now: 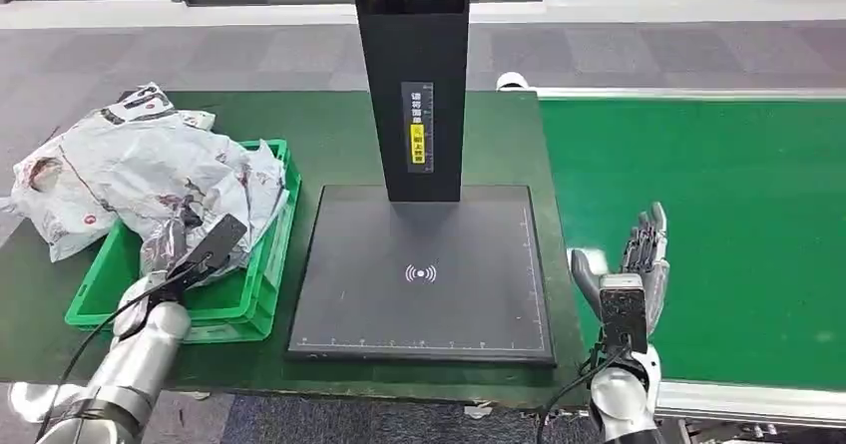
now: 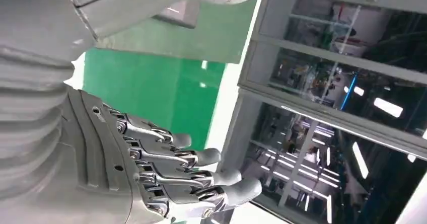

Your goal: Moved the parcel from conveyor to table for the left to box.

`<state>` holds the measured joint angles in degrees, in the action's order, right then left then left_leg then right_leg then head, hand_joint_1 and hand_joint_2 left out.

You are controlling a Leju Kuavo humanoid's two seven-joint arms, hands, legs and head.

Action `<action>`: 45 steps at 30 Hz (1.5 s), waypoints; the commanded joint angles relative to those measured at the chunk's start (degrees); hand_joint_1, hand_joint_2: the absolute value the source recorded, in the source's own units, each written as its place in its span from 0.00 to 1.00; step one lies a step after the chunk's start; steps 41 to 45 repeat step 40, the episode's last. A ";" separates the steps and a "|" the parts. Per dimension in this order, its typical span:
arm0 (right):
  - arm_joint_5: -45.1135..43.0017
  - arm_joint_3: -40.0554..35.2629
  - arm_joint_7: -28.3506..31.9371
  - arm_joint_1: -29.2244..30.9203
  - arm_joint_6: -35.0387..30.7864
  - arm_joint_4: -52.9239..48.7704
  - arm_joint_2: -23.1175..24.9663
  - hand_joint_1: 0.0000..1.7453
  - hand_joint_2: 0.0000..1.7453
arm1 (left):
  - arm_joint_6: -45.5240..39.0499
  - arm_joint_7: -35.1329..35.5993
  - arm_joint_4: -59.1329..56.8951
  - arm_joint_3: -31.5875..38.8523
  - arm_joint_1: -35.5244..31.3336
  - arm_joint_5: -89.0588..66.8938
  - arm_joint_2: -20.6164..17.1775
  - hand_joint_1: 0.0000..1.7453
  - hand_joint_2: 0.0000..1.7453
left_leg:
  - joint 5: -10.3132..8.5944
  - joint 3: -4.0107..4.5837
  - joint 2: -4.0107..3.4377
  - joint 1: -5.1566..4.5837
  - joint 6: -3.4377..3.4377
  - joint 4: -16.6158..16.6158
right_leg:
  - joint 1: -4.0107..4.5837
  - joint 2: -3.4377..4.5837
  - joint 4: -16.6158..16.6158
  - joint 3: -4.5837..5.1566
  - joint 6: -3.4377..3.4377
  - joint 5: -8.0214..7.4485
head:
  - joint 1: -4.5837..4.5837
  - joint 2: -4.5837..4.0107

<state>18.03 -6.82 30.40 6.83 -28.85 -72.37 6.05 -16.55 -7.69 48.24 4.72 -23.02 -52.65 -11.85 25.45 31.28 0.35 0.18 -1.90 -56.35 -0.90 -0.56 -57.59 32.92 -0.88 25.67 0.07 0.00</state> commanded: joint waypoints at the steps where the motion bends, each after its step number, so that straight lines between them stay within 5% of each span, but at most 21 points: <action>1: -0.04 3.54 -0.50 -0.24 0.18 0.25 0.62 0.00 1.00 | -8.35 -8.98 3.81 7.77 0.24 16.34 5.79 0.00 0.00 | -0.05 0.33 0.12 0.09 0.10 0.02 | 0.10 -0.08 0.18 0.19 0.04 -0.08 | 0.00 0.00; 6: -1.11 3.14 -0.17 2.44 -0.39 3.18 -0.03 0.00 1.00 | -18.09 -14.62 15.98 7.80 5.33 24.60 7.10 0.00 0.00 | 0.03 0.77 -0.14 0.13 0.14 -0.11 | 0.14 0.14 0.15 0.65 0.08 -0.13 | 0.00 0.00; 7: -1.46 3.10 -0.14 3.08 -0.27 3.86 -0.24 0.00 1.00 | -19.12 -14.86 17.19 7.13 5.73 24.46 7.24 0.00 1.00 | 0.06 0.73 -0.14 0.05 0.12 -0.09 | 0.05 0.16 0.08 0.66 0.11 -0.10 | 0.00 0.00; 13: -4.66 3.70 0.47 3.33 0.43 5.27 -1.06 0.00 1.00 | -20.61 -16.35 24.94 4.49 9.89 26.63 7.25 0.00 1.00 | 0.06 0.84 -0.21 0.09 0.15 -0.09 | 0.10 0.28 0.20 0.75 0.13 -0.14 | 0.00 0.00; 24: -7.66 4.17 1.78 7.53 1.67 12.44 -0.78 0.00 1.00 | -5.06 -14.89 27.88 2.50 7.13 43.53 6.29 0.00 1.00 | 0.11 0.99 -0.24 0.05 0.17 -0.18 | 0.06 0.35 0.09 0.95 0.14 -0.12 | 0.00 0.00; 35: -5.76 0.85 4.66 11.18 -2.45 15.66 0.31 0.00 1.00 | 1.65 -21.23 22.70 -10.96 0.99 52.76 12.95 0.00 1.00 | 0.02 1.19 0.04 0.08 0.22 -0.31 | 0.10 0.07 0.17 0.96 0.20 -0.18 | 0.00 0.00; 40: -5.95 -1.83 9.15 16.50 -6.32 23.33 2.08 0.00 1.00 | -0.08 -24.82 7.76 -21.78 -6.64 53.97 21.93 0.00 1.00 | 0.07 1.23 0.05 0.04 0.24 -0.43 | 0.05 0.09 0.08 0.98 0.29 -0.20 | 0.00 0.00; 45: -5.95 -1.83 9.15 16.50 -6.32 23.33 2.08 0.00 1.00 | -0.08 -24.82 7.76 -21.78 -6.64 53.97 21.93 0.00 1.00 | 0.07 1.23 0.05 0.04 0.24 -0.43 | 0.05 0.09 0.08 0.98 0.29 -0.20 | 0.00 0.00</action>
